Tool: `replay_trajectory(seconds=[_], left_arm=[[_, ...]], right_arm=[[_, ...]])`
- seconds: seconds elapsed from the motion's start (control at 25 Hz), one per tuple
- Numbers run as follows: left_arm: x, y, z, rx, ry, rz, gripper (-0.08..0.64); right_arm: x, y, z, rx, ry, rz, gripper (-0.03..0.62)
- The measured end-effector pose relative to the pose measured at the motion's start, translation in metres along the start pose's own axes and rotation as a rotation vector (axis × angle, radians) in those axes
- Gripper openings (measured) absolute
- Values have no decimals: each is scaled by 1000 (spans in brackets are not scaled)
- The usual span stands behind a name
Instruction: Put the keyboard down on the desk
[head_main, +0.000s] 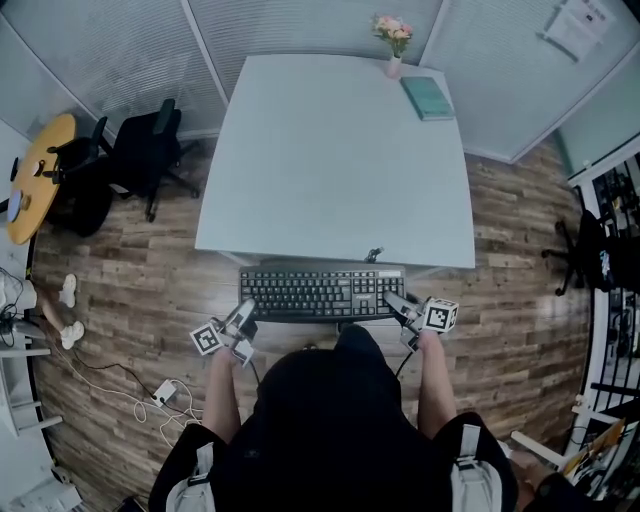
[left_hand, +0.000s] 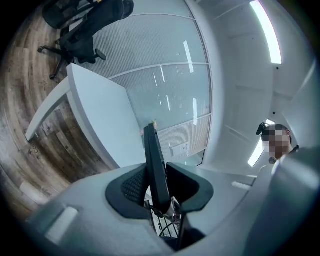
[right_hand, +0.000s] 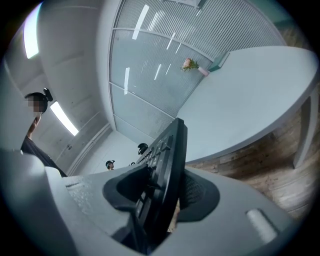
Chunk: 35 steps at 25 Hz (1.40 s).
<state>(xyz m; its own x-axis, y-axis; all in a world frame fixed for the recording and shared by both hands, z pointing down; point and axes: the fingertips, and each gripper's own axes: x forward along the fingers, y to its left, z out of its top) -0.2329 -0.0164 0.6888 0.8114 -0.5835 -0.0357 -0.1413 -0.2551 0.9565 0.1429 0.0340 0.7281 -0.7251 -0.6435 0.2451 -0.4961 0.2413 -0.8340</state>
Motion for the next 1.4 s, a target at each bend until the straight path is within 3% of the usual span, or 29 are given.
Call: replay_trajectory(seconds=[0.28,0.52,0.92,1.12,1.24,1.4], left_arm=[[75,-2,20,24,-6,23,97],[120,8,31,41,-7,85,101],[184,30,44,57,-26,154,103],[206,32,53,41,-39,142,103],[220,37,73,44,-35,121,103],[229,59,102,32,-15,152,104]], right_arm=[[7,-26,75,25,-9,43,164],[18,-60,121,29,17,57,164],[39,-116,177,87,85,91,166],[45,-128,204,46,100,75,167],[62,-129,220,49,97,72,169],[89,-131,236,62,103,56,169]])
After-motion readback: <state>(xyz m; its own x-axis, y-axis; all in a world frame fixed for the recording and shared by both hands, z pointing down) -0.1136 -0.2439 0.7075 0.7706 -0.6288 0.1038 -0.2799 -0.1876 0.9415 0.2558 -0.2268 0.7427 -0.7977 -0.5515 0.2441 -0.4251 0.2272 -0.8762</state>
